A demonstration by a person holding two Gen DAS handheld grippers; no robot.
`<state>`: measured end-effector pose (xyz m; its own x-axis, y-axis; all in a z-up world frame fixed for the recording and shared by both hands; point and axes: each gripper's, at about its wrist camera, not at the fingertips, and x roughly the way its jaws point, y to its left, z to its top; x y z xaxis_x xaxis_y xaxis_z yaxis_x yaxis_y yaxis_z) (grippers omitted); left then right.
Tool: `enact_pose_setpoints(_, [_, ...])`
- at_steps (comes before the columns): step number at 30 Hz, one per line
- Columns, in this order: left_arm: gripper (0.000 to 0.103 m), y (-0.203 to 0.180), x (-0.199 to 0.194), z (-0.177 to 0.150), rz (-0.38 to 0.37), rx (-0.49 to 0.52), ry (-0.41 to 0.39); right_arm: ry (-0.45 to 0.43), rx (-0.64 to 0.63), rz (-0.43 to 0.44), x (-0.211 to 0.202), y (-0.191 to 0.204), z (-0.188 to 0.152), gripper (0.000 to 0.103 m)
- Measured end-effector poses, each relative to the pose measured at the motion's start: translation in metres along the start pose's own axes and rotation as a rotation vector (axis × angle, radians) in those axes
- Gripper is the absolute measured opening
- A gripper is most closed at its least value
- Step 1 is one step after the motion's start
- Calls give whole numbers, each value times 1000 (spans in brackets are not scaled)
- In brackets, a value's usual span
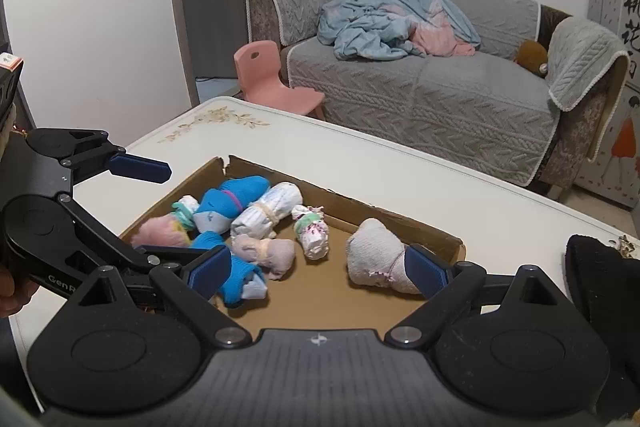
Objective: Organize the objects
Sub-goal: 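Withdraw both open tools from the box back toward the pile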
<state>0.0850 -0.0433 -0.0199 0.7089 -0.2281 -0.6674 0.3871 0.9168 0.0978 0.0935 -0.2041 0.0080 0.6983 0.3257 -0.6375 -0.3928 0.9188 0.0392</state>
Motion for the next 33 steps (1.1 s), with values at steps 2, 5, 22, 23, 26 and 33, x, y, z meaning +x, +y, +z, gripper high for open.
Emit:
enact_pose_setpoints(2, [97,0,-10,-7,2,4,-10,-11,0,-2,-7,4,-3,93])
enact_pose_setpoints(5, [99,0,-27,-20,20,5,-26,-22,1,-1,-16,10,-11,94])
enact_pose_setpoints(22, [102,-7,-89,-136,15,-105,-39,-47,-11,84,-62,65,-96,97])
enact_pose_setpoints(23, [102,-7,-89,-144,9,-118,-33,-40,-23,87,-61,70,-103,97])
enact_pose_setpoints(26, [102,-4,-89,-166,-10,-175,-3,-18,-51,118,-52,82,-124,97])
enact_pose_setpoints(33, [102,5,-94,-193,-38,-270,19,29,-93,146,-26,94,-154,96])
